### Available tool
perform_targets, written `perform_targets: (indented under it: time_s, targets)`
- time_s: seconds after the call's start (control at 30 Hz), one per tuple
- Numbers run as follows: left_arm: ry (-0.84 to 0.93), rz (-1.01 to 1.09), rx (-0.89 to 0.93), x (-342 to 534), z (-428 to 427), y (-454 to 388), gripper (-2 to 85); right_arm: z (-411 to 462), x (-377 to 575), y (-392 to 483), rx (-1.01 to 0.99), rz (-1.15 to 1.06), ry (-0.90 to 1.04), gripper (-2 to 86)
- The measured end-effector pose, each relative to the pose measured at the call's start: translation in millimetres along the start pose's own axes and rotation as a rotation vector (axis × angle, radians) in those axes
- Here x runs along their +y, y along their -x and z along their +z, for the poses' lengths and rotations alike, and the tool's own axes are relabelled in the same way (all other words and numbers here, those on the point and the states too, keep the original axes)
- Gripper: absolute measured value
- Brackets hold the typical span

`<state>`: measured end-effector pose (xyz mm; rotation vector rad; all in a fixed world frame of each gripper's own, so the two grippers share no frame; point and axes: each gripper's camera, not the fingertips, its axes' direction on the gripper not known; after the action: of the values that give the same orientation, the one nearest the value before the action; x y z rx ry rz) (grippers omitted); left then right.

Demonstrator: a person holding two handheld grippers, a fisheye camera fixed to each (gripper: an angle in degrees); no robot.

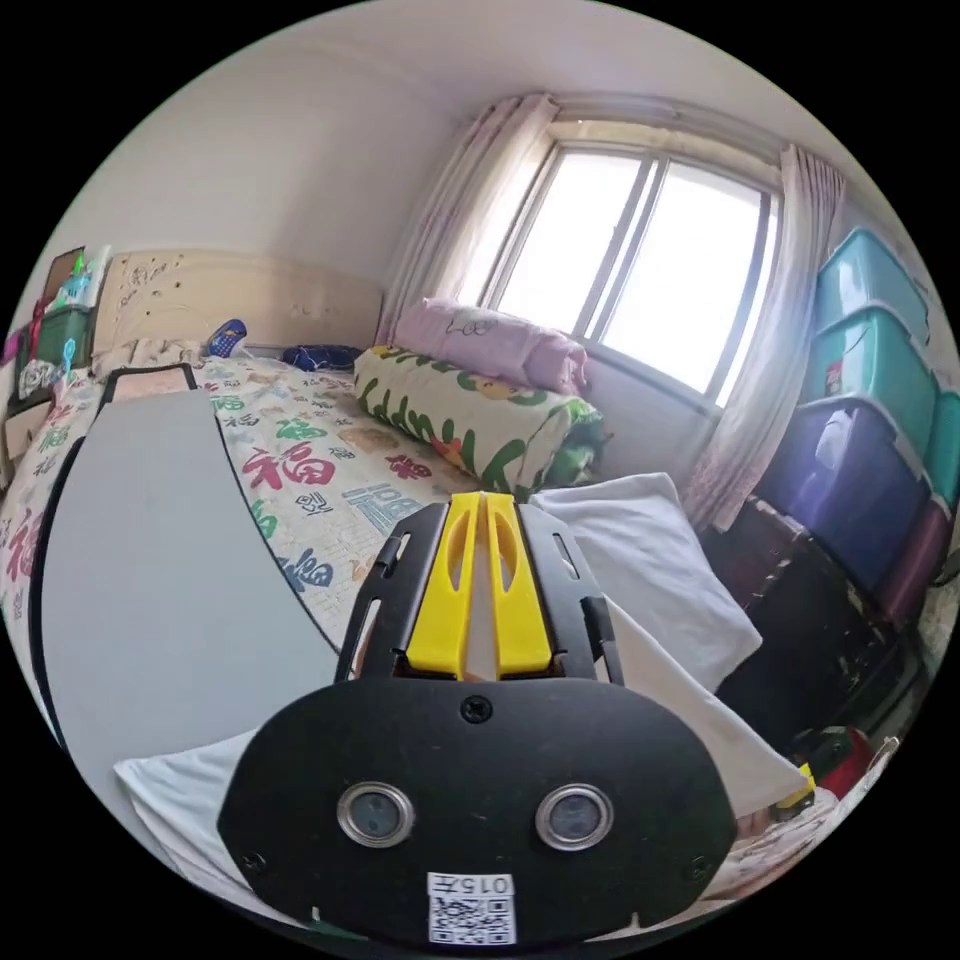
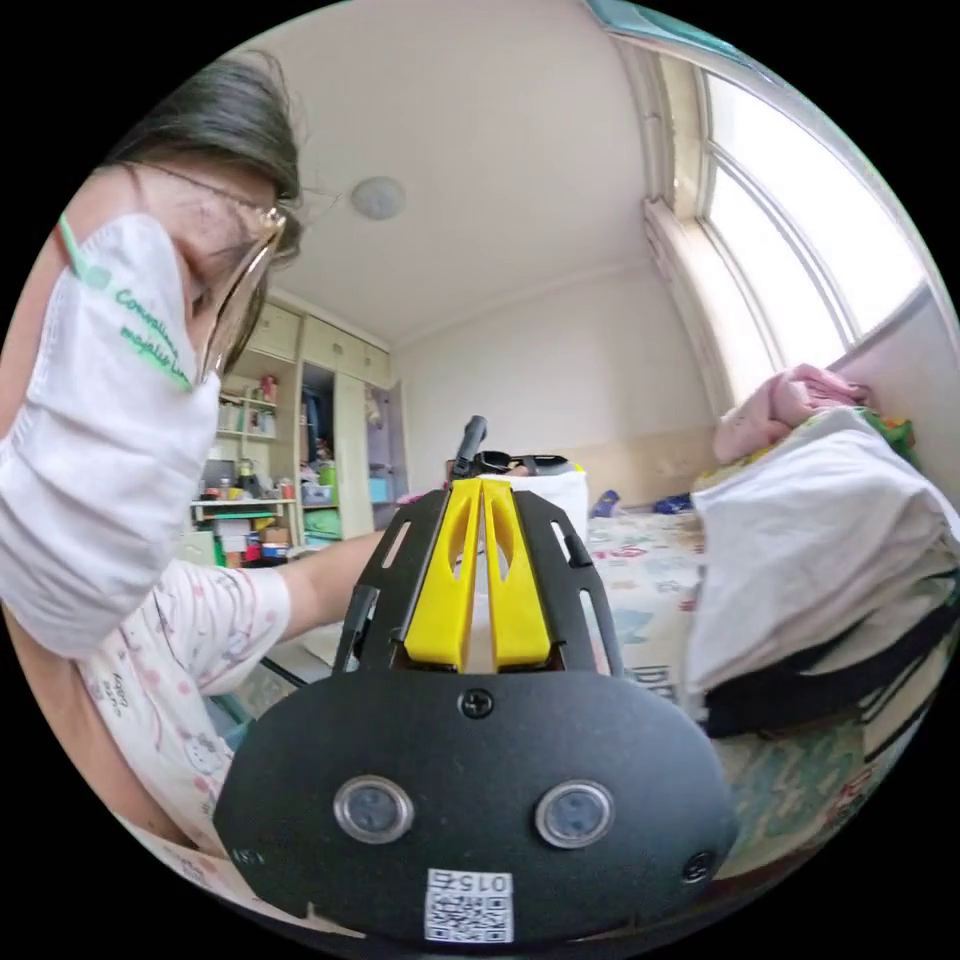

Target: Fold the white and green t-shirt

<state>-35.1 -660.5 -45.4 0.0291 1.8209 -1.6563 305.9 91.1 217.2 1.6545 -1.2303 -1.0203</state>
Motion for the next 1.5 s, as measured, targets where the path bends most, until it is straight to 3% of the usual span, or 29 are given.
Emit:
perform_targets:
  time_s: [0.17,0.27,0.37,0.57,0.7,0.77,0.87,1.03,1.3,1.4,1.5]
  targets:
    - [0.05,-0.063,-0.031,-2.4,-149.3,115.7,-0.5,111.5,76.9,63.5,-0.281,0.042,0.201,-0.4]
    - [0.081,-0.086,-0.107,14.9,-206.0,179.0,-0.5,177.1,136.5,99.9,-0.329,0.023,0.366,-0.3]
    - [0.131,-0.123,-0.214,35.2,-234.4,230.2,-0.5,222.6,190.3,116.4,-0.371,0.054,0.505,-0.3]
    - [0.188,-0.12,-0.277,47.1,-257.5,271.9,-0.2,258.8,261.5,117.6,-0.366,0.023,0.595,-0.4]
    - [0.175,-0.116,-0.289,37.1,-272.6,272.8,2.1,268.4,295.6,125.4,-0.329,-0.068,0.619,-0.3]
    - [0.235,-0.121,-0.216,31.2,-266.6,272.8,6.7,276.8,320.5,132.8,-0.292,-0.132,0.642,-0.3]
    - [0.341,-0.093,-0.151,27.2,-250.0,262.0,7.0,289.3,351.4,138.7,-0.253,-0.182,0.68,-0.3]
    - [0.415,0.018,-0.29,13.2,-234.2,221.1,1.6,307.2,390.1,138.6,-0.231,-0.195,0.695,-0.3]
    - [0.533,0.171,-0.493,13.7,-187.6,152.4,0.6,342.1,462.6,151.5,-0.131,-0.287,0.791,-0.3]
    - [0.543,0.173,-0.497,12.6,-181.4,140.2,0.5,341.2,480.0,149.4,-0.273,-0.278,0.829,-0.3]
    - [0.541,0.155,-0.48,10.8,-181.2,133.0,0.6,331.0,487.1,137.2,-0.543,-0.218,0.847,-0.1]
